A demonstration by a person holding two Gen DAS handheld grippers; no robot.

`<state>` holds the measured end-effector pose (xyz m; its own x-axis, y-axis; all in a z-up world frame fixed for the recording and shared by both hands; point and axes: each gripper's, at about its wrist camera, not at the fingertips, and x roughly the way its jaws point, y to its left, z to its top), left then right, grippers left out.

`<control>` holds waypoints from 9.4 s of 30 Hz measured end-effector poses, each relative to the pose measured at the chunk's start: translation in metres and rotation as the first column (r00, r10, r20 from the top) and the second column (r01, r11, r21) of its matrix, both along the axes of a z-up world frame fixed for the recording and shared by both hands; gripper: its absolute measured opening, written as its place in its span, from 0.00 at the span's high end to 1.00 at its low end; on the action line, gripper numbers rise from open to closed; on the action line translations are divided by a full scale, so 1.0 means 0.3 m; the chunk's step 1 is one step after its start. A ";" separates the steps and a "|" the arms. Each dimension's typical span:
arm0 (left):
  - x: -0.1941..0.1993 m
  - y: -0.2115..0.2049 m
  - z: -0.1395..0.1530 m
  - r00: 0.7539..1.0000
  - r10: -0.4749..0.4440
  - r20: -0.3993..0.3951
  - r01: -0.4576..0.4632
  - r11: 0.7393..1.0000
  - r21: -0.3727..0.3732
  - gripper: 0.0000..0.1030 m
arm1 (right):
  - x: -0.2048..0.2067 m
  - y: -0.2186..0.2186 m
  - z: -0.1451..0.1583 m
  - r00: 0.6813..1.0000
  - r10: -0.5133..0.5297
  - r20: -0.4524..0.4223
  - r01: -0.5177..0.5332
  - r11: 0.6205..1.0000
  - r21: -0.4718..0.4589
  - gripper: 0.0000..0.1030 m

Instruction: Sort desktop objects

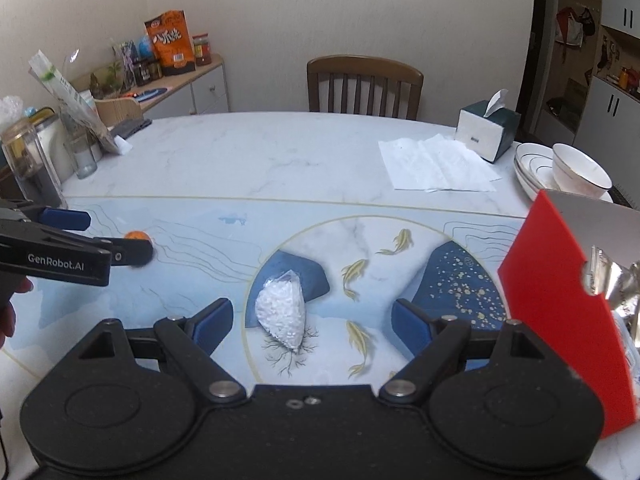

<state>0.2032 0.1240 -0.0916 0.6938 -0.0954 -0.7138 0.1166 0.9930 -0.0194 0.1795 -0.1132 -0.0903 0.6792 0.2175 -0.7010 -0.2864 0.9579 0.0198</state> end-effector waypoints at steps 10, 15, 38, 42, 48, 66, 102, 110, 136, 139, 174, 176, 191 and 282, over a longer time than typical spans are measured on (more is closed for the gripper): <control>0.066 0.042 -0.072 0.999 0.022 -0.040 -0.023 1.000 -0.016 0.02 | 0.075 0.054 -0.068 0.999 0.032 -0.040 -0.034 0.999 -0.036 0.18; 0.088 0.058 -0.100 0.997 0.037 -0.063 -0.039 0.999 -0.028 0.02 | 0.102 0.070 -0.097 0.997 0.043 -0.062 -0.046 0.998 -0.047 0.18; 0.128 0.077 -0.129 0.994 0.051 -0.097 -0.055 0.998 -0.038 0.41 | 0.161 0.093 -0.165 0.989 0.067 -0.131 -0.076 0.995 -0.061 0.50; 0.127 0.076 -0.126 0.994 0.054 -0.099 -0.057 0.998 -0.027 0.51 | 0.162 0.096 -0.163 0.989 0.071 -0.129 -0.079 0.995 -0.060 0.59; 0.121 0.077 -0.120 0.992 0.059 -0.108 -0.063 0.998 -0.030 0.66 | 0.158 0.086 -0.159 0.989 0.068 -0.128 -0.076 0.996 -0.055 0.65; 0.025 -0.012 -0.045 0.996 -0.005 -0.093 -0.003 0.997 -0.081 0.66 | 0.094 -0.012 -0.085 0.996 0.023 -0.086 -0.024 1.000 -0.013 0.71; -0.153 -0.538 0.216 0.971 -0.238 -0.035 0.230 0.962 -0.146 0.66 | -0.143 -0.419 0.178 0.998 -0.056 -0.015 0.057 0.996 0.074 0.71; -0.147 -0.709 0.252 0.954 -0.299 -0.014 0.293 0.945 -0.148 0.66 | -0.158 -0.565 0.212 0.997 -0.082 -0.003 0.081 0.992 0.097 0.71; -0.058 -1.201 0.264 0.897 -0.442 0.000 0.438 0.889 -0.133 0.66 | -0.093 -1.000 0.231 0.986 -0.165 0.024 0.163 0.982 0.093 0.71; -0.045 -1.245 0.255 0.893 -0.450 -0.005 0.446 0.886 -0.125 0.66 | -0.071 -1.039 0.225 0.985 -0.171 0.028 0.169 0.983 0.078 0.71; 0.099 -1.471 0.087 0.844 -0.523 -0.117 0.525 0.851 -0.021 0.66 | 0.364 -1.153 0.038 0.983 -0.114 -0.142 0.111 0.993 -0.027 0.71; 0.101 -1.472 0.079 0.843 -0.524 -0.125 0.526 0.850 -0.017 0.66 | 0.384 -1.151 0.021 0.980 -0.117 -0.164 0.113 0.993 -0.033 0.71; 0.116 -1.473 0.038 0.834 -0.526 -0.165 0.529 0.848 -0.029 0.66 | 0.450 -1.118 -0.042 0.955 -0.091 -0.281 0.071 0.994 -0.080 0.71; -0.244 -1.090 0.320 0.910 -0.388 0.145 0.406 0.904 -0.131 0.00 | -0.265 -1.048 0.272 0.978 -0.126 0.167 0.106 0.987 0.122 0.19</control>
<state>0.1301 -0.2031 0.0045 0.6504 -0.4824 -0.5868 0.5112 0.8493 -0.1317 0.1001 -0.4275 -0.0088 0.8133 0.2005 -0.5461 -0.1821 0.9793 0.0884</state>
